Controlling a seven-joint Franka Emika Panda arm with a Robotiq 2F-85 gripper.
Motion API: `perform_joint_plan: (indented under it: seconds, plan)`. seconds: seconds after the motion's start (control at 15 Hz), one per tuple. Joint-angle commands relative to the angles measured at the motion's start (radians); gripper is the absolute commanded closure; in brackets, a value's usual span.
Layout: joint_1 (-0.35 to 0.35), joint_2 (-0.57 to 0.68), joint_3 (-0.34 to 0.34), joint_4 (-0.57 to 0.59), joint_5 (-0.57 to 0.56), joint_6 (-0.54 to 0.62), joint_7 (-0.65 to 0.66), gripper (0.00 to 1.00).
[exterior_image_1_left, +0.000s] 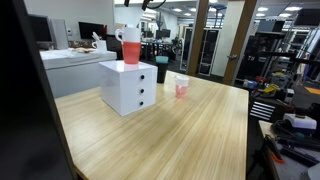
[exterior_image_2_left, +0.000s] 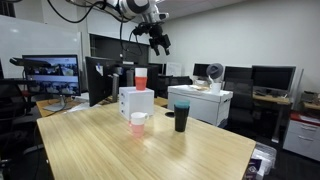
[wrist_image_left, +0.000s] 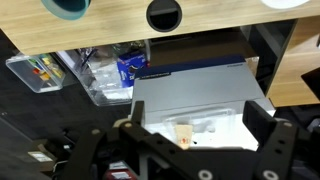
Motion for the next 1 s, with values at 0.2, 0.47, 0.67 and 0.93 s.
perform_joint_plan:
  seconds: [0.2, 0.47, 0.67, 0.93]
  plan:
    - [-0.019, 0.108, -0.066, 0.118, 0.003, -0.013, 0.158, 0.0]
    - [-0.027, 0.144, -0.105, 0.144, 0.006, -0.02, 0.237, 0.0]
    - [-0.03, 0.163, -0.128, 0.142, 0.005, -0.023, 0.279, 0.0]
    - [-0.03, 0.191, -0.157, 0.132, 0.0, -0.028, 0.331, 0.0]
